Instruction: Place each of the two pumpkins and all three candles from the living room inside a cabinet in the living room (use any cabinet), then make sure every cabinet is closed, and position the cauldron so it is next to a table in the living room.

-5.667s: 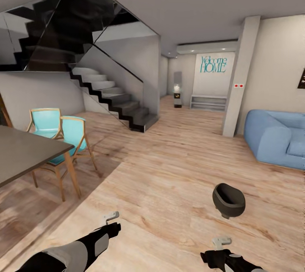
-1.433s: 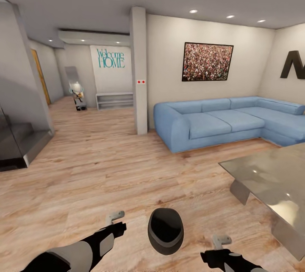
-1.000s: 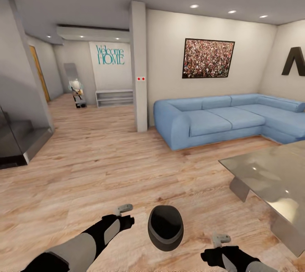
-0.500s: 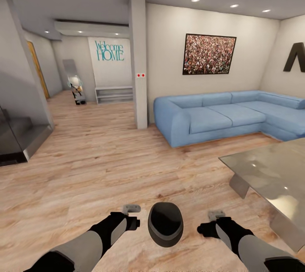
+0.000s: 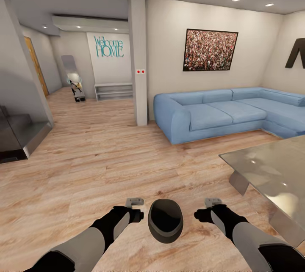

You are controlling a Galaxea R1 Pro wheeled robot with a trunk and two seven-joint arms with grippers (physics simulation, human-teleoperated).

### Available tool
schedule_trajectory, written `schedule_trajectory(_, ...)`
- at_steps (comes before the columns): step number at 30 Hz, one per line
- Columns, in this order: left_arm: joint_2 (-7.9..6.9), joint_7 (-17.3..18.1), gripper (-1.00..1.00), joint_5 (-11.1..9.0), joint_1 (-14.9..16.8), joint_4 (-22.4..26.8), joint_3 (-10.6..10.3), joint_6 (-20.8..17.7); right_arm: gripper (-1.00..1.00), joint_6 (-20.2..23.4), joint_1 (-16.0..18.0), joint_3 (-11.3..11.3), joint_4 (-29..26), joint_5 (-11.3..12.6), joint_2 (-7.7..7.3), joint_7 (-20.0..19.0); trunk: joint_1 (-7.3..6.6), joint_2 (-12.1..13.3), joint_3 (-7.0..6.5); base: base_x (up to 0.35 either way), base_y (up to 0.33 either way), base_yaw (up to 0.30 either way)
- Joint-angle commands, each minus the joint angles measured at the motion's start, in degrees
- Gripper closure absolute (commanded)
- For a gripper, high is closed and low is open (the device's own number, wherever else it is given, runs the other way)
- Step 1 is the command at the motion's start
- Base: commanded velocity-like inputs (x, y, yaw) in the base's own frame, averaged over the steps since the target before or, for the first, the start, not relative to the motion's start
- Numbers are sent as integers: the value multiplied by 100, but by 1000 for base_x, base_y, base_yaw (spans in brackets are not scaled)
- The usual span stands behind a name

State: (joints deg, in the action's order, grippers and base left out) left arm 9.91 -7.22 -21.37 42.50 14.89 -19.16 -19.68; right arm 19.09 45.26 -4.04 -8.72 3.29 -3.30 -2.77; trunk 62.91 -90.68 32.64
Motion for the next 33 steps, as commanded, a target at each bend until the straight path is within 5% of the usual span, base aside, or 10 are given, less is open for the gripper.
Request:
schedule_trajectory(1,2,-43,-100,-60,2,52,-44,-27,-100,33,22,-39,-26,31,19,-10,0,-3,16,0,0,0)
schedule_trajectory(10,9,-32,-100,-60,4,364,-44,-28,-100,33,176,-27,-102,32,419,20,0,-3,98,0,0,0)
schedule_trajectory(20,9,-25,-100,-66,11,567,-44,-28,-100,30,251,-27,-316,30,881,281,219,-404,370,0,0,0)
schedule_trajectory(33,9,-13,-100,-61,12,977,-64,-44,-100,5,255,-23,-374,32,937,517,505,-926,723,0,0,0)
